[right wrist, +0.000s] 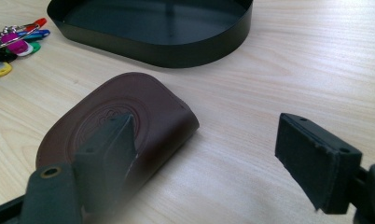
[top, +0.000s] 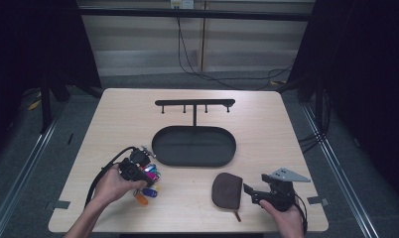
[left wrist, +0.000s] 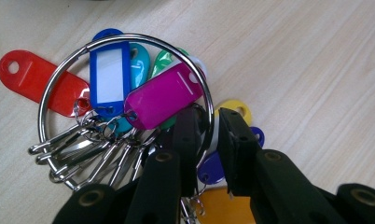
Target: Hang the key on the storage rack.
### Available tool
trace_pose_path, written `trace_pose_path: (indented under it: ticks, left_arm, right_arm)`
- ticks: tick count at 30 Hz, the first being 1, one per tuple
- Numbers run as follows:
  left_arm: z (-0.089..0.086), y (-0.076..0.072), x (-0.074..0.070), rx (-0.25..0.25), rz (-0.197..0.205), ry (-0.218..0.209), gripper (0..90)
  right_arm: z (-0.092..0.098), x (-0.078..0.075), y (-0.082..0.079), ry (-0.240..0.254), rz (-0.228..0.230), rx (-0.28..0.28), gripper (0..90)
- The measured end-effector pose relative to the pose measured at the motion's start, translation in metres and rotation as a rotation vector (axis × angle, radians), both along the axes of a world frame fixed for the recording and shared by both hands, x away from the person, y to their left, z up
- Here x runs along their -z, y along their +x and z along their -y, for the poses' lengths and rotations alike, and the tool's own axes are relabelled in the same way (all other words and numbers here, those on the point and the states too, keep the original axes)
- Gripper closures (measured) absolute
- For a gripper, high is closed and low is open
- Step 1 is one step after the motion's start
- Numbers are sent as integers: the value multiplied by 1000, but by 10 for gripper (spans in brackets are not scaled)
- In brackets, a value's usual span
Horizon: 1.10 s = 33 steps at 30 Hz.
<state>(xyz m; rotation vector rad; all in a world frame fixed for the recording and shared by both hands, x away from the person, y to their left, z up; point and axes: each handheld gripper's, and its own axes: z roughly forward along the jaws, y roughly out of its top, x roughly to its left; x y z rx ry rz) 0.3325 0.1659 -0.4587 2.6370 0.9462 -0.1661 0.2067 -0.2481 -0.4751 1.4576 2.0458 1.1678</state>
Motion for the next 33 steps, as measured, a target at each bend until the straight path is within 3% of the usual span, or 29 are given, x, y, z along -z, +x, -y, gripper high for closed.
trace_pose_path:
  ticks: [12, 28, 33]
  left_arm:
    - [9, 2, 1, 13, -16, 40, 787]
    - [17, 7, -1, 43, -37, 137, 865]
    - [16, 7, -4, 46, -48, 141, 868]
  right_arm:
    - [0, 1, 1, 0, -7, 3, 201]
    - [1, 2, 1, -4, -18, 6, 201]
    - [1, 2, 1, -6, -26, 13, 201]
